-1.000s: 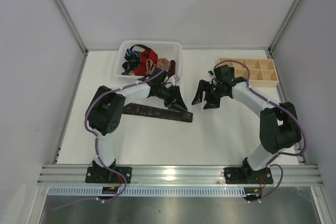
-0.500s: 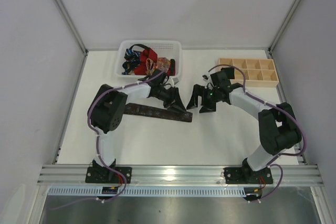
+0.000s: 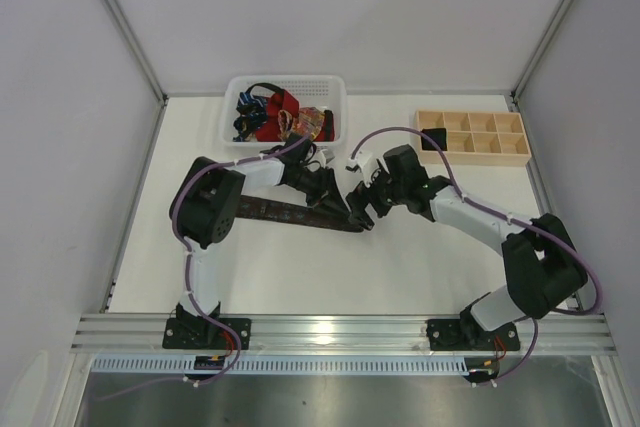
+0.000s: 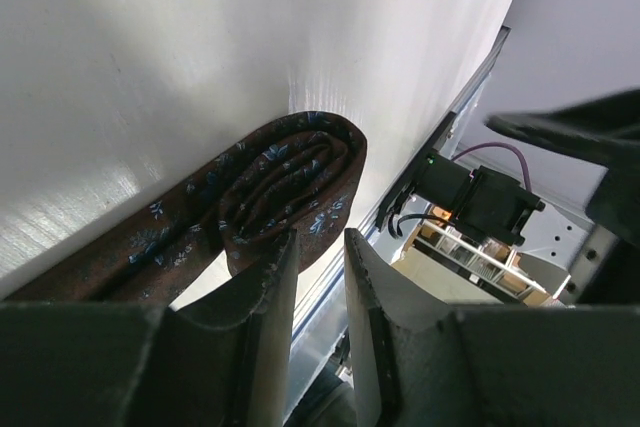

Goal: Roll the ties
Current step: Roll the tie

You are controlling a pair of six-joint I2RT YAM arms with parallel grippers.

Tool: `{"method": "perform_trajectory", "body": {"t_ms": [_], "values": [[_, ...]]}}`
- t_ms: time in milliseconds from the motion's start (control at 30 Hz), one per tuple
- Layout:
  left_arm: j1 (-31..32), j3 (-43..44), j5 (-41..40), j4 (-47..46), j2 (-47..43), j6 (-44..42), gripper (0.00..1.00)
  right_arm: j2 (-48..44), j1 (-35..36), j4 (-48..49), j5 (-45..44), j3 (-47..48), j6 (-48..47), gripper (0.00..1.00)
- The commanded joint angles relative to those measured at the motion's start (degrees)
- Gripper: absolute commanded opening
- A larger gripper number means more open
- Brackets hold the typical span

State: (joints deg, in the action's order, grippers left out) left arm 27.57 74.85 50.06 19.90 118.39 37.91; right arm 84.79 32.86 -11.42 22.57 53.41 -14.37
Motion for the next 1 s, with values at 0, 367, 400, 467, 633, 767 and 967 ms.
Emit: {"method": "perform_trajectory", "body": {"t_ms": [0,367,400,467,633,767,967], "values": [[-0.15,-0.14,1.70,-1.88,0.26,-1.26,0.31,3.61,-0.43,-1.15,3.45,1.70,-13.05,1.00],[-0.15,0.74,2.14,-1.53,0.70,-1.26,0.31,11.79,0.09,-5.37,10.66,6.10,-23.33,1.00],[-0.15,0.74,2.14,-1.44,0.62,-1.26,0.31,12.06,0.71,-5.02,10.57,5.75,-23.68,1.00],[-0.15,0.74,2.23,-1.36,0.44,-1.26,0.31,13.11,1.24,-3.53,9.43,6.18,-23.42,1.00],[-0.15,0.56,2.23,-1.01,-0.35,-1.52,0.31,15.05,2.64,-2.47,6.36,7.41,-23.86,1.00],[-0.15,-0.14,2.14,-1.62,-0.79,-1.35,0.31,16.19,3.35,-2.29,4.15,8.38,-24.65,1.00],[-1.03,-2.16,1.88,-2.32,-1.93,-0.91,0.41,19.88,5.01,-2.81,2.04,11.10,-25.00,0.94]]}}
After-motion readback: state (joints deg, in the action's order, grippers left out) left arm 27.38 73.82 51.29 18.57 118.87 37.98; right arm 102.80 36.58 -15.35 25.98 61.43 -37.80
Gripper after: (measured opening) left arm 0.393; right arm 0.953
